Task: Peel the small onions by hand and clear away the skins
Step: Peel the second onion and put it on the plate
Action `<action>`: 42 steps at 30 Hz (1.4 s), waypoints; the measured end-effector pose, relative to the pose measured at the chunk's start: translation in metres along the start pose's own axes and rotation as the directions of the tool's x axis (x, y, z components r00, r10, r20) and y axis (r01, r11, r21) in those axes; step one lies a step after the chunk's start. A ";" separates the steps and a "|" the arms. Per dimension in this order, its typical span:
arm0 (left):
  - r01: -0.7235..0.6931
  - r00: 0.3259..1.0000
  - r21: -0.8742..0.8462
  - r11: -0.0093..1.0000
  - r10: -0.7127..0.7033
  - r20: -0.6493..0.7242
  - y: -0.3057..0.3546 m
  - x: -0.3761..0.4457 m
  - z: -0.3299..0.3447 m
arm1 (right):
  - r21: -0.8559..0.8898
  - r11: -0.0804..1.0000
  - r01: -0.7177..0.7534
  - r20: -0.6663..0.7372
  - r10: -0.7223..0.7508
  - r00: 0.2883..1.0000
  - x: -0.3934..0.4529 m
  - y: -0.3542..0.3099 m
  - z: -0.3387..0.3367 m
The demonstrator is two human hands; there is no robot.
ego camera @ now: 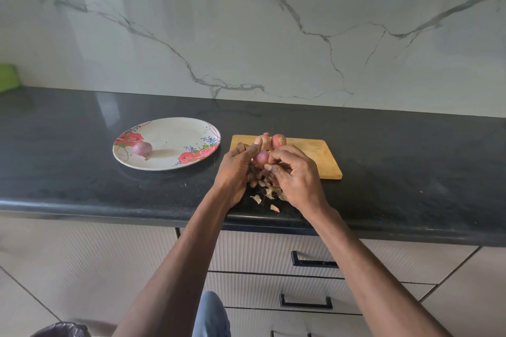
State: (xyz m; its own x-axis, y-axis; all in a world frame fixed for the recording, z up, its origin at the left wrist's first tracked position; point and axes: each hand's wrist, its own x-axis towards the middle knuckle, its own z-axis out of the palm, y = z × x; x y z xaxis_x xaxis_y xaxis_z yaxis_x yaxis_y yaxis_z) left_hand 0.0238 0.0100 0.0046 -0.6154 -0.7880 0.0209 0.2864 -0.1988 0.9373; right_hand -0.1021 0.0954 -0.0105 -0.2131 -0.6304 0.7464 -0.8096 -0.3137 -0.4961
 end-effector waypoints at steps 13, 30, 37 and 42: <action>-0.020 1.000 0.002 1.000 0.020 -0.013 -0.002 -0.001 0.002 | -0.015 1.000 -0.013 0.018 0.013 1.000 0.000 -0.001 0.000; -0.032 0.998 0.116 0.993 0.037 -0.044 -0.006 0.003 0.002 | 0.046 0.998 -0.050 -0.062 0.053 0.997 -0.001 -0.005 -0.004; 0.012 1.000 0.124 0.992 -0.010 -0.010 -0.002 0.000 0.003 | -0.053 0.998 0.029 0.002 -0.029 1.000 -0.001 -0.006 0.001; 0.045 0.999 0.137 0.990 -0.048 0.018 0.004 -0.003 0.004 | -0.137 0.990 0.045 0.034 -0.041 0.999 -0.001 -0.004 0.004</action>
State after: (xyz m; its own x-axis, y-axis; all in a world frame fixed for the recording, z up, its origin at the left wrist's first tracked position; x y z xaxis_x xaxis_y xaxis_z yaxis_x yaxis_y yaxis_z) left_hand 0.0240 0.0142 0.0102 -0.6417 -0.7668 -0.0173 0.1550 -0.1517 0.9762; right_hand -0.0962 0.0950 -0.0109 -0.1611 -0.6407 0.7507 -0.8855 -0.2421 -0.3966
